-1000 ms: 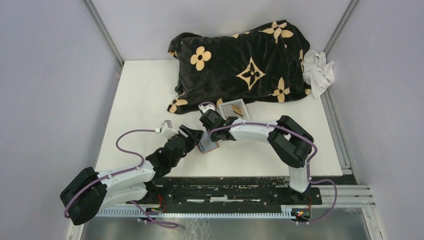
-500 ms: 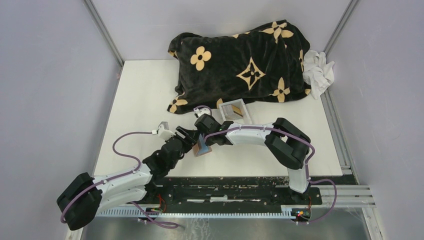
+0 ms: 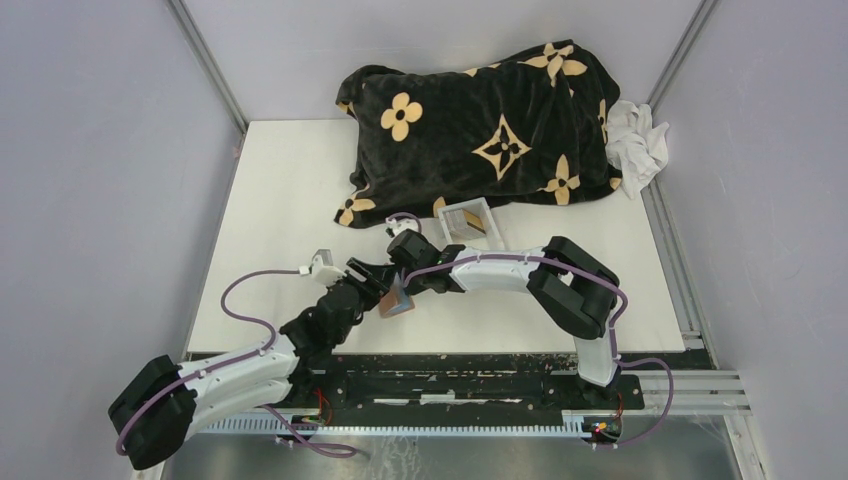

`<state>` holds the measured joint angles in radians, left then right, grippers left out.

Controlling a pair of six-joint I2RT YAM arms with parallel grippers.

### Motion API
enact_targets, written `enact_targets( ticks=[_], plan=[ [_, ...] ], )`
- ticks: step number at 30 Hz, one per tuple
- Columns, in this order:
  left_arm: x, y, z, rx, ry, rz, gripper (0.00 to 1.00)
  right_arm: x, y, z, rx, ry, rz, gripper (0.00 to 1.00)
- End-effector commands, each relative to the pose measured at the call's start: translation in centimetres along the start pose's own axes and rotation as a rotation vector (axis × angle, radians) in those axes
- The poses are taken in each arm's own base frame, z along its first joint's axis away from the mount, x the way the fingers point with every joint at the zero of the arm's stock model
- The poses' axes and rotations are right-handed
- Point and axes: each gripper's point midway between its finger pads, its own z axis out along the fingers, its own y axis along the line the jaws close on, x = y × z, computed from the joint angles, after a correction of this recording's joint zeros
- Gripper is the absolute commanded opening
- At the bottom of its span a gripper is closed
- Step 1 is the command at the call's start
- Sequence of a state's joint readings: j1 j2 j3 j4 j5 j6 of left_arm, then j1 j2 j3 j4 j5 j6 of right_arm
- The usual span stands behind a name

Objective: Put the credit cards into the card holder
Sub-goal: Close the card holder at the center of the board.

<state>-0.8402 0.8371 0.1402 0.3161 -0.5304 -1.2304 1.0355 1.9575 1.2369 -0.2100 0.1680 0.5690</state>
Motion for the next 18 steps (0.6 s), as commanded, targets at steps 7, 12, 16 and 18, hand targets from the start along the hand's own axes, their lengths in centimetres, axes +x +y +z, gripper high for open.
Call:
enact_targets(
  ticks=[7, 12, 16, 18],
  plan=[
    [0.4, 1.3, -0.1, -0.012, -0.011, -0.037, 0.66, 3.6, 2.2, 0.6, -0.091, 0.091, 0.007, 0.13],
    [0.6, 2.2, -0.4, -0.016, -0.012, -0.040, 0.57, 3.5, 2.2, 0.6, -0.099, 0.088, 0.010, 0.13],
    [0.8, 2.7, -0.6, -0.019, -0.008, -0.033, 0.46, 3.5, 2.0, 0.7, -0.103, 0.086, 0.018, 0.13],
    [0.8, 2.9, -0.7, -0.022, -0.007, -0.030, 0.37, 3.6, 1.9, 0.7, -0.104, 0.088, 0.023, 0.13]
  ],
)
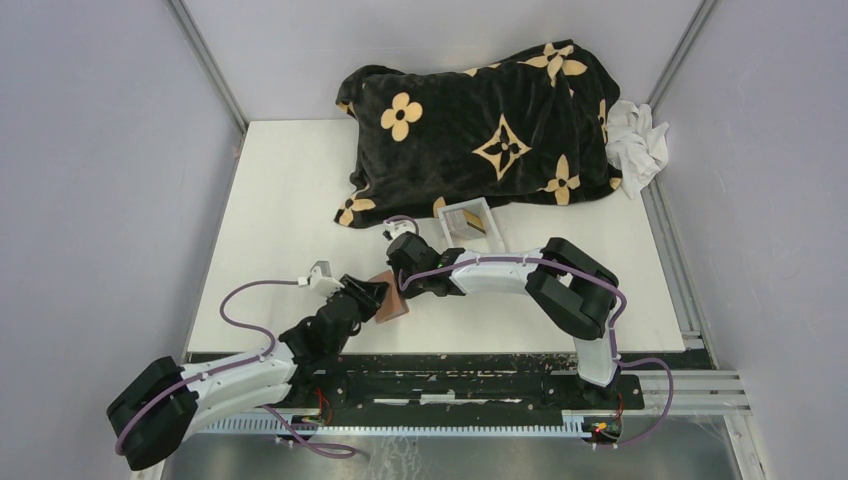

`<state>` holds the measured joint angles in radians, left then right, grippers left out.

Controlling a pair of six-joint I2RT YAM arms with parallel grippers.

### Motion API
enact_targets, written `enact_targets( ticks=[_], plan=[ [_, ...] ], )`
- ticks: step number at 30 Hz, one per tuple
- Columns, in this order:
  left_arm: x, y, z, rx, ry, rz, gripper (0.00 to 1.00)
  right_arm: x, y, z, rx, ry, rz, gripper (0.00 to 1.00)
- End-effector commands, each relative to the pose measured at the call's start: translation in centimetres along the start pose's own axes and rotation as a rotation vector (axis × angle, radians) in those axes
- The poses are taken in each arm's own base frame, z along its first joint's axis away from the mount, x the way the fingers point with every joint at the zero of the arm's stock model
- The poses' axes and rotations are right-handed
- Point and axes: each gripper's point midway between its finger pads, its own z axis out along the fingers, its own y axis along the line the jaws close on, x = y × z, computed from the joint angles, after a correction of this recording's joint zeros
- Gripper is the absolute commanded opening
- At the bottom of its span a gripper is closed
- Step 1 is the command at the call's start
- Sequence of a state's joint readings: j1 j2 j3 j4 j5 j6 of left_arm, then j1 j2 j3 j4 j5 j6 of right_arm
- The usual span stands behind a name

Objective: Put the credit cards into the card holder
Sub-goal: Close the card holder at the center of the board.

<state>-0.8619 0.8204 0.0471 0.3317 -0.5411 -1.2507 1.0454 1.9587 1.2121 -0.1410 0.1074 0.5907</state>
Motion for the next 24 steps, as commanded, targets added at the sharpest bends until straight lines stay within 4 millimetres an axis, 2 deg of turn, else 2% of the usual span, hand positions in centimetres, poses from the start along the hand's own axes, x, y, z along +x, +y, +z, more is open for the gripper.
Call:
enact_targets(
  ticks=[1, 5, 8, 14, 24],
  plan=[
    [-0.5, -0.3, -0.1, 0.018, -0.028, -0.045, 0.32, 3.4, 0.0, 0.6, -0.024, 0.093, 0.006, 0.13],
    [-0.8, 0.3, 0.0, -0.009, -0.051, -0.030, 0.17, 3.1, -0.2, 0.7, -0.020, 0.091, 0.000, 0.13],
    [-0.6, 0.6, 0.1, -0.027, -0.045, -0.017, 0.10, 3.0, -0.2, 0.7, -0.019, 0.088, -0.005, 0.13],
    [-0.2, 1.0, 0.3, -0.051, -0.035, -0.002, 0.04, 2.6, -0.3, 0.6, -0.011, 0.081, -0.025, 0.13],
    [1.0, 2.4, 1.0, -0.138, -0.005, 0.041, 0.03, 1.4, -0.9, -0.3, 0.021, 0.054, -0.063, 0.13]
  ],
)
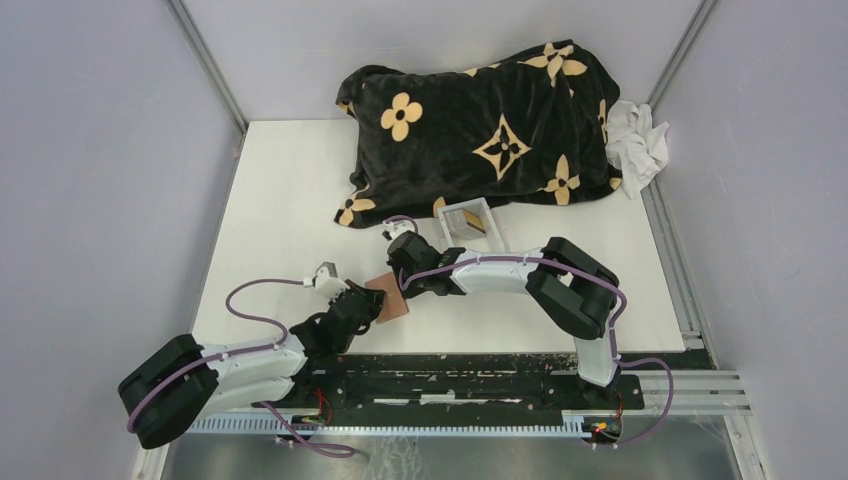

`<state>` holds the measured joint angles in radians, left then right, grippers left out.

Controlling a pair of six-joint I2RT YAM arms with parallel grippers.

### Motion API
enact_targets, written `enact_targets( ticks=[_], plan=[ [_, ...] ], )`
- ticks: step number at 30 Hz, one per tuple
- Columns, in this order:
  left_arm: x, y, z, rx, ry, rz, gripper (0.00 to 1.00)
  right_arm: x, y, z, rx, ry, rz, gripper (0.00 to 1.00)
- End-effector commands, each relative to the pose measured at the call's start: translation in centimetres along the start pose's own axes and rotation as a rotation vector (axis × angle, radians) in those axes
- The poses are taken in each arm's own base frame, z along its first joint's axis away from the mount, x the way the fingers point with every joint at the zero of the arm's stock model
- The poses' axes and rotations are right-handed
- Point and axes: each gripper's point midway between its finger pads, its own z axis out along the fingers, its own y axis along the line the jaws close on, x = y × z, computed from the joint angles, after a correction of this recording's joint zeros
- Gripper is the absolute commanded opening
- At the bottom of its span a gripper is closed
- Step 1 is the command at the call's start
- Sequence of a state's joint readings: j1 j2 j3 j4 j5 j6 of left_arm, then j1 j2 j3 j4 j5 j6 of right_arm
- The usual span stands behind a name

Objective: Put the credit cards into the card holder
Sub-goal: Close the card holder at the center of the board.

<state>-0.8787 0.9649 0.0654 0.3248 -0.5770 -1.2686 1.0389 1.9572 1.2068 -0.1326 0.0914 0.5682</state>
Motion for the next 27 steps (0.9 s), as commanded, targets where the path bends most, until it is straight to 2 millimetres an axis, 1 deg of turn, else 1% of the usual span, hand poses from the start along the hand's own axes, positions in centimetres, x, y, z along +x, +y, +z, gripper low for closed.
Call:
enact_targets(
  ticks=[1, 8, 15, 20, 21, 23, 25, 27],
  plan=[
    [-0.1, -0.1, 0.4, -0.036, -0.017, -0.016, 0.03, 1.2, -0.9, -0.5, 0.041, 0.046, -0.049, 0.13],
    [0.2, 0.5, 0.8, -0.088, -0.022, -0.004, 0.03, -0.5, -1.7, -2.0, 0.096, 0.003, -0.097, 0.15],
    [-0.1, 0.8, 0.7, -0.106, -0.035, -0.005, 0.03, -2.2, -1.3, -3.7, 0.094, -0.034, -0.126, 0.21],
    [-0.1, 1.0, 0.7, -0.113, -0.035, -0.001, 0.03, -2.8, -1.0, -4.8, 0.084, -0.056, -0.126, 0.33],
    [0.0, 1.0, 0.7, -0.113, -0.035, 0.000, 0.03, -3.0, -1.0, -5.1, 0.082, -0.061, -0.127, 0.37],
    [0.0, 1.1, 0.7, -0.113, -0.034, 0.002, 0.03, -3.2, -0.9, -5.5, 0.074, -0.071, -0.129, 0.46],
    [-0.1, 1.0, 0.7, -0.111, -0.035, 0.004, 0.05, -3.3, -1.0, -5.9, 0.077, -0.077, -0.133, 0.54],
    [-0.1, 1.0, 0.7, -0.111, -0.035, 0.007, 0.08, -3.3, -1.3, -6.2, 0.090, -0.083, -0.137, 0.58]
  ],
)
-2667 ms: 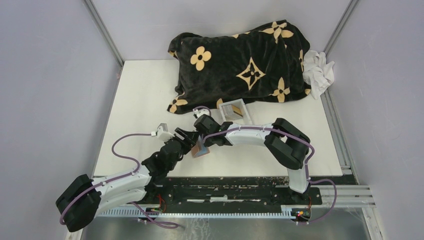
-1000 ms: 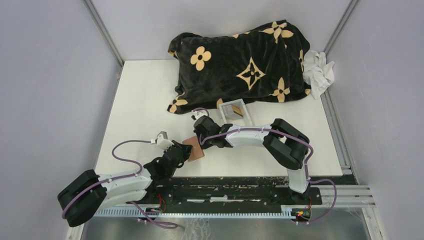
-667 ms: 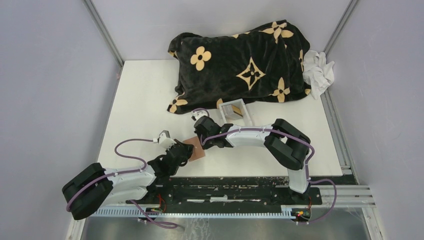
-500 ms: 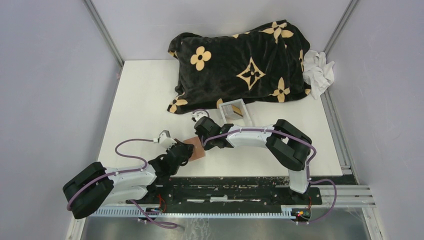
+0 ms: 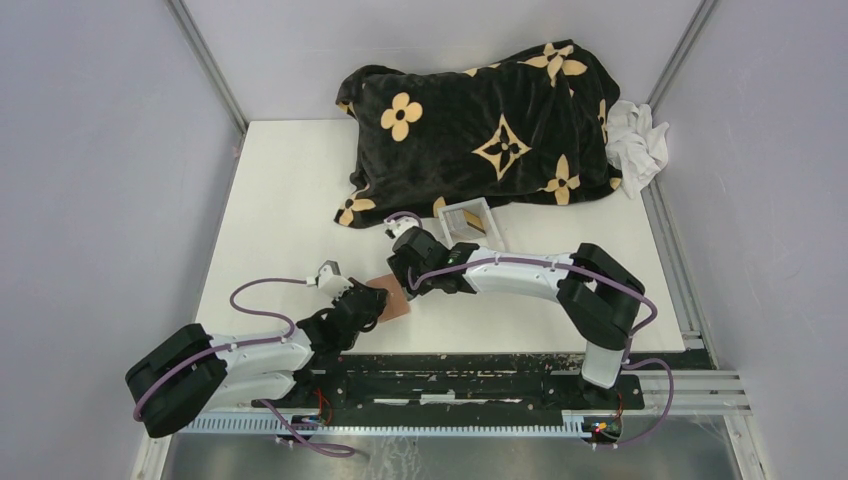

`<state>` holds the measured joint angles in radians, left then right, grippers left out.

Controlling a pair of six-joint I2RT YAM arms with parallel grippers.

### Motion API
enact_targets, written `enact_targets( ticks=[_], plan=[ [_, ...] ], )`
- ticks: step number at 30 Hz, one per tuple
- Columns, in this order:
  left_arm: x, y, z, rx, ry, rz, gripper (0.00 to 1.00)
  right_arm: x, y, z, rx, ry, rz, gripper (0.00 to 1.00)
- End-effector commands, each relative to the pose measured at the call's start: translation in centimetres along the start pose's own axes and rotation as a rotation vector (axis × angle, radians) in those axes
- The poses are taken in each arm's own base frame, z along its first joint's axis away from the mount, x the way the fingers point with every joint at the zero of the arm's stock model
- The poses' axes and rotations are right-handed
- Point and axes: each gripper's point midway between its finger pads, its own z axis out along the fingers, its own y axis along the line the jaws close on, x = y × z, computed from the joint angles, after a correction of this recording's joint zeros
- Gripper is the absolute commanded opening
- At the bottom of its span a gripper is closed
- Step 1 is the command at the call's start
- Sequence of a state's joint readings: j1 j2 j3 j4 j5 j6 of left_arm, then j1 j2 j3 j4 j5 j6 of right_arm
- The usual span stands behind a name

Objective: Put the credit cards into the card holder
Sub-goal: Close the card holder at the center of the board.

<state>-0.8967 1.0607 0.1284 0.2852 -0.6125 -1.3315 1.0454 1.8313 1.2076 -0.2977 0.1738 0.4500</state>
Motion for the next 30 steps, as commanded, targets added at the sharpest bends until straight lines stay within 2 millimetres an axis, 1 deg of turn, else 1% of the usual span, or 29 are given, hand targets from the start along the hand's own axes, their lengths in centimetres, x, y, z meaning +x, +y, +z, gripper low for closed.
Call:
enact_targets(
  ticks=[1, 3, 6, 9, 16, 30],
  plan=[
    [-0.4, 1.1, 0.1, -0.053, -0.030, 0.020, 0.11, -2.5, -0.2, -2.0, 0.015, -0.085, -0.006, 0.59],
    [-0.4, 1.2, 0.2, -0.055, -0.030, 0.022, 0.17, -2.4, -0.3, -2.1, 0.022, -0.085, -0.009, 0.62],
    [-0.4, 1.1, 0.2, -0.055, -0.028, 0.027, 0.27, -2.3, -0.4, -2.0, 0.023, -0.083, -0.012, 0.62],
    [-0.4, 1.1, 0.2, -0.054, -0.029, 0.026, 0.33, -2.2, -0.2, -1.7, 0.015, -0.079, -0.010, 0.60],
    [-0.3, 1.4, 0.2, -0.059, -0.028, 0.023, 0.34, -2.2, 0.2, -1.2, -0.006, -0.075, -0.005, 0.48],
    [-0.2, 1.5, 0.2, -0.063, -0.022, 0.020, 0.34, -1.7, 1.1, 0.0, -0.051, -0.046, 0.009, 0.38]
  ],
)
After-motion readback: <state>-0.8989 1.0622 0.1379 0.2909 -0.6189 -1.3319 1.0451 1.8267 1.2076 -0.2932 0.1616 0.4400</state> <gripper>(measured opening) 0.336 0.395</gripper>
